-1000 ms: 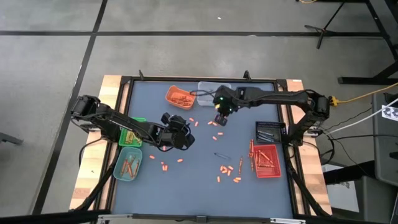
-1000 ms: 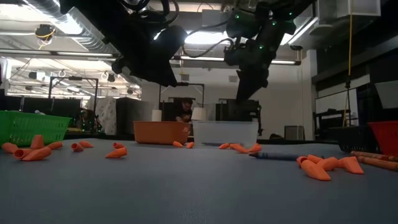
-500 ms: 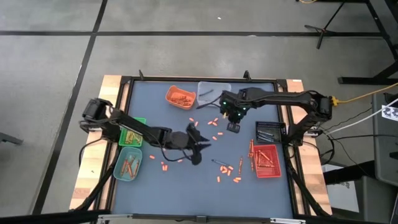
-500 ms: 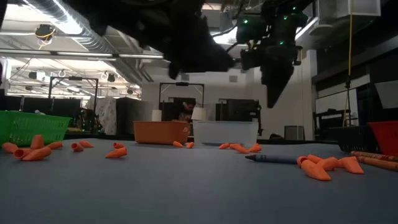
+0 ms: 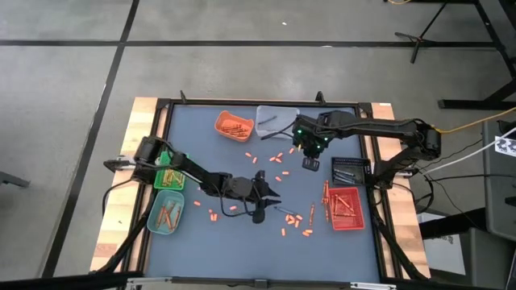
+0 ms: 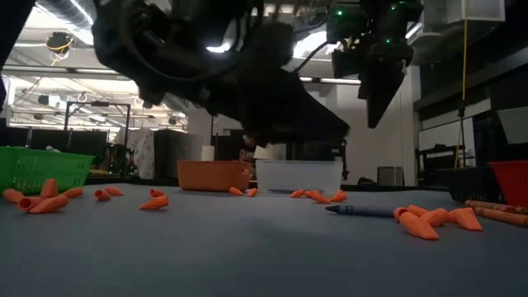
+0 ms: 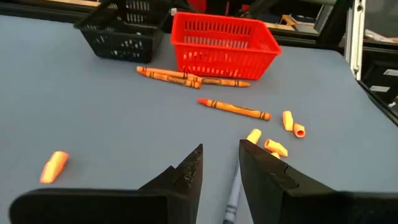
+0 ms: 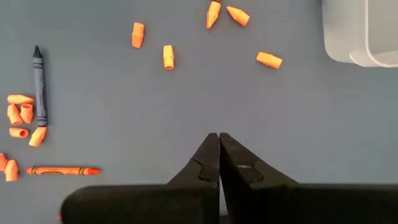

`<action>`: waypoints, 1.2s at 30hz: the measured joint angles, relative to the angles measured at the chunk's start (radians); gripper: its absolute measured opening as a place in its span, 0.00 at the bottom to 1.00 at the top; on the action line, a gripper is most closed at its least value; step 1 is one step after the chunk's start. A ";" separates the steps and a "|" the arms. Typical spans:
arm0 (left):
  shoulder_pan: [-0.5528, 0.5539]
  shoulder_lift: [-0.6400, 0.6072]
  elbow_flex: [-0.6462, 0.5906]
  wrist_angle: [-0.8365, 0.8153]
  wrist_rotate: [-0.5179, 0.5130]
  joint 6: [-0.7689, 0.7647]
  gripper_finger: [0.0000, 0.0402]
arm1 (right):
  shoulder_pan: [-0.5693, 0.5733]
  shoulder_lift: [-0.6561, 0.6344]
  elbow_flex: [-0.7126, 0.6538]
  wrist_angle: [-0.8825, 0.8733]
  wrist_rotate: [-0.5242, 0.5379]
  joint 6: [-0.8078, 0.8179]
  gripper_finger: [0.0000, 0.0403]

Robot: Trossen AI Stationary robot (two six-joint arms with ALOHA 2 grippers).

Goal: Sort crayons
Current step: Put the blue crayon into the transparent bin

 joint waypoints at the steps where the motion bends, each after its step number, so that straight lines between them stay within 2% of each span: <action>1: 0.000 0.016 0.014 0.001 0.001 0.000 0.22 | 0.000 -0.004 0.000 -0.002 0.000 0.000 0.00; 7: 0.000 0.126 0.116 -0.008 0.098 0.050 0.22 | 0.000 -0.008 0.000 -0.010 0.000 0.000 0.00; 11: 0.000 0.165 0.154 -0.020 0.129 0.053 0.22 | 0.000 -0.008 0.000 -0.017 0.000 0.000 0.00; 31: -0.008 0.178 0.158 -0.235 0.086 0.053 0.22 | 0.000 -0.013 0.000 -0.080 0.000 -0.003 0.00; 36: -0.007 0.178 0.158 -0.243 0.080 0.052 0.16 | 0.001 -0.061 0.000 -0.097 -0.011 -0.003 0.00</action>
